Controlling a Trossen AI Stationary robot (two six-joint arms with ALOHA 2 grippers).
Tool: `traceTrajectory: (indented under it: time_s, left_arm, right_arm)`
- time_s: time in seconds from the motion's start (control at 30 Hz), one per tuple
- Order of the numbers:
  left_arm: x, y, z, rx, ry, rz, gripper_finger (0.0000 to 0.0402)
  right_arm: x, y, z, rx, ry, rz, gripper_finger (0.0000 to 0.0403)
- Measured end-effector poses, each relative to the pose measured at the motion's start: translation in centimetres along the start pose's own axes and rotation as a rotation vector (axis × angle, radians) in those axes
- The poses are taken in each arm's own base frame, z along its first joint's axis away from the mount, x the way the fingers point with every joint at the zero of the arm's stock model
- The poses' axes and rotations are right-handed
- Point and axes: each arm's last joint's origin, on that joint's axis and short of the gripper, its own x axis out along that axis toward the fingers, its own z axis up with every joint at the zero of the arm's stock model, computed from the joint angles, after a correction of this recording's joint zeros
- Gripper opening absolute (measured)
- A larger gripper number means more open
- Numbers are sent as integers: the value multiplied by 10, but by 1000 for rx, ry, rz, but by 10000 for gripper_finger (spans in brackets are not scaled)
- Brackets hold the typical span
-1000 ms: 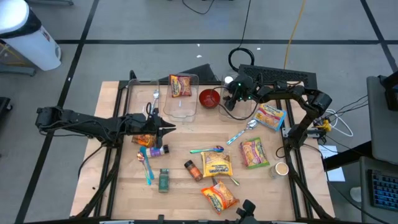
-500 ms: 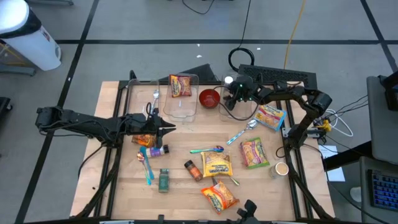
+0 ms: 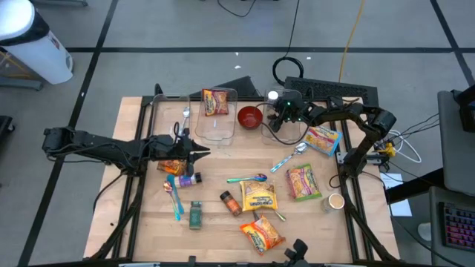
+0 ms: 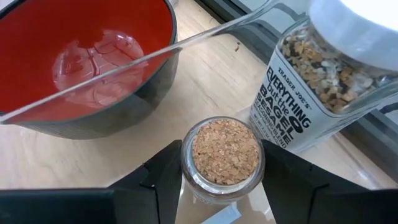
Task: Pick & Place Food Item
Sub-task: Put the brown seasoning bottle into the right transparent bin
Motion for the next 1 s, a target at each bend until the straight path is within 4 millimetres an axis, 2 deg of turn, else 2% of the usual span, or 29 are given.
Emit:
traceTrajectory:
  time_s: [1.0]
  left_arm:
    - [0, 0, 4, 28, -46, 1, 72]
  right_arm:
    - [0, 0, 3, -2, -29, 0, 207]
